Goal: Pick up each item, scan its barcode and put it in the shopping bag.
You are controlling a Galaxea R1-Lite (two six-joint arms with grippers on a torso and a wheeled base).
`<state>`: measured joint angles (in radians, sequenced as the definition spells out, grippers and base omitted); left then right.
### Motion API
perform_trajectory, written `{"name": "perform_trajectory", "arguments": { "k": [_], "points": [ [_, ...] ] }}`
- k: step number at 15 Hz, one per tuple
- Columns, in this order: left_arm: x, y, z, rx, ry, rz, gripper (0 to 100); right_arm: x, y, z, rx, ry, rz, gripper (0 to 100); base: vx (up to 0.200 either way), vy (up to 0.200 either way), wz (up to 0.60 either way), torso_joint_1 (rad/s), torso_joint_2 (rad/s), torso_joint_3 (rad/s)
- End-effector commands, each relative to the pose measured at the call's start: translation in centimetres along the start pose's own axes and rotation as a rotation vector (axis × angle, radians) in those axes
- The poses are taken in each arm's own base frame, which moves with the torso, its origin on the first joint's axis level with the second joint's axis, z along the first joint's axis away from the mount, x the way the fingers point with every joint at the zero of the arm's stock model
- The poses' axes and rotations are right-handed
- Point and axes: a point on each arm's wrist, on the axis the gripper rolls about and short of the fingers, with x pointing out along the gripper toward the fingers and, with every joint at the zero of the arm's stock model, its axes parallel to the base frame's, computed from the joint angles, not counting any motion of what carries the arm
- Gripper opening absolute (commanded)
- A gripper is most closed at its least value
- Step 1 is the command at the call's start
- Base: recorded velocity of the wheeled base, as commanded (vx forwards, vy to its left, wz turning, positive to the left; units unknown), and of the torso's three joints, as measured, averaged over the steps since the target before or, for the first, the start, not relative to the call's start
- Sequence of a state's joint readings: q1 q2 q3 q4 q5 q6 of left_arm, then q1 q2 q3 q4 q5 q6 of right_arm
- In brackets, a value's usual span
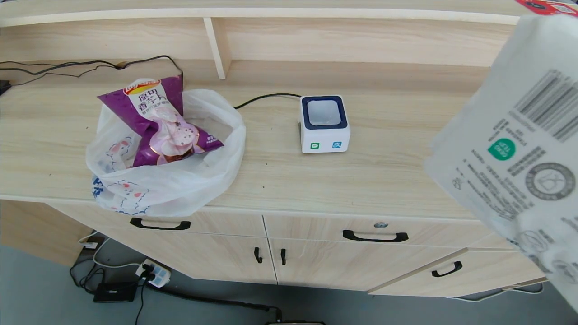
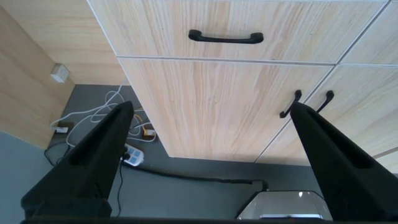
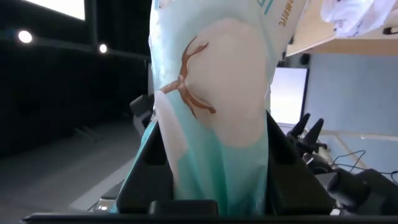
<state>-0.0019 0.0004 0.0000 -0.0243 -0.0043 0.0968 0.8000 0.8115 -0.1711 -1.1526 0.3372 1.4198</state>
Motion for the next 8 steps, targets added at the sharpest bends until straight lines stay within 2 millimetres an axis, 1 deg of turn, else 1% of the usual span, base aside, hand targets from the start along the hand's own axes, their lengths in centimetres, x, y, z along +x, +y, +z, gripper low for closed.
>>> {"name": "perform_trajectory", "arguments": {
  "k": [1,4,8],
  "points": [
    [0.01,0.00,0.01,0.000,0.001,-0.002,100,-0.75,1.19,-0.57,0.020,0.060,0.082,0,0.000,0.000,0.00,0.000,0.00,0.000],
    [0.01,0.00,0.01,0.001,0.001,-0.002,100,-0.72,1.32,-0.58,0.022,0.067,0.089,0,0.000,0.000,0.00,0.000,0.00,0.000],
    [0.01,0.00,0.01,0.004,0.001,-0.002,100,-0.07,0.82,-0.61,0.039,0.097,0.065,0,0.000,0.000,0.00,0.000,0.00,0.000]
  ]
}}
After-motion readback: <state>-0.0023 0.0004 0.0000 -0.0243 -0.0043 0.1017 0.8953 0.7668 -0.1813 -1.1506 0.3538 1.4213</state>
